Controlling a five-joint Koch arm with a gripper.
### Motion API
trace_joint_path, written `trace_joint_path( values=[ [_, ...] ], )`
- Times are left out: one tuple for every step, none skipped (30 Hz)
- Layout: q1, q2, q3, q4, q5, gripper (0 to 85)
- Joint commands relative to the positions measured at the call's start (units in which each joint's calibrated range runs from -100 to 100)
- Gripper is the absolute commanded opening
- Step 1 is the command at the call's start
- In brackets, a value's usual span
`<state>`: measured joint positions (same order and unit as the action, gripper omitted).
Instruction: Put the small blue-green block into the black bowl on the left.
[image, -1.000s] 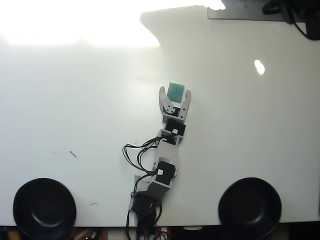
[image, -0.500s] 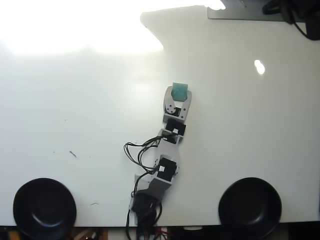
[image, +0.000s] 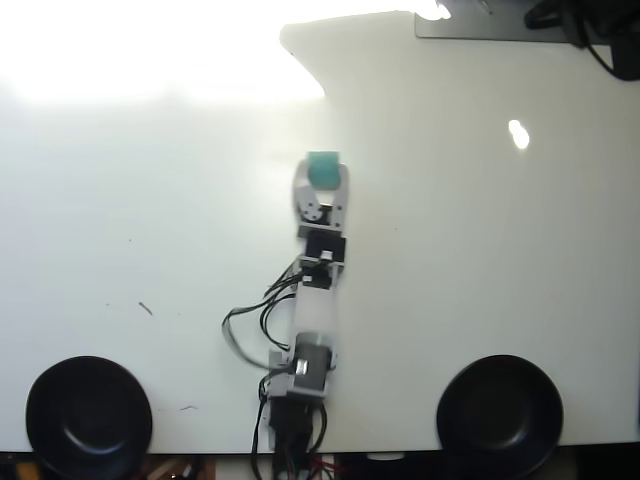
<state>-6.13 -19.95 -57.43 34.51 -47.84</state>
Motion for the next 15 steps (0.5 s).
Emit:
trace_joint_path(
  values=[
    [2.7,-10.0,2.8,-4.8,1.6,8.7],
    [3.7,-12.5,2.9,-6.5,2.2,8.5],
    [4.5,-14.8,3.0,-7.8,2.6,8.4],
    [5.5,-17.0,3.0,-8.6,3.0,7.8],
    [6.4,-19.1,3.0,-9.3,3.5,4.7],
    [7.4,-21.6,3.3,-10.8,4.1,4.6],
    [8.4,-23.8,3.6,-12.5,4.8,4.6],
    [9.5,-26.3,3.7,-13.6,5.3,4.6],
    [10.8,-28.5,3.8,-15.0,5.8,4.6],
    [11.2,-29.4,3.7,-15.6,5.9,4.6],
    [12.2,-31.2,3.6,-16.3,6.2,4.6],
    [13.2,-32.9,3.6,-17.1,6.5,4.6],
    [14.4,-35.1,3.6,-18.3,6.7,4.6],
    [15.5,-37.0,3.6,-19.2,6.9,4.6],
    [16.7,-38.9,3.6,-20.2,7.2,4.6]
  ],
)
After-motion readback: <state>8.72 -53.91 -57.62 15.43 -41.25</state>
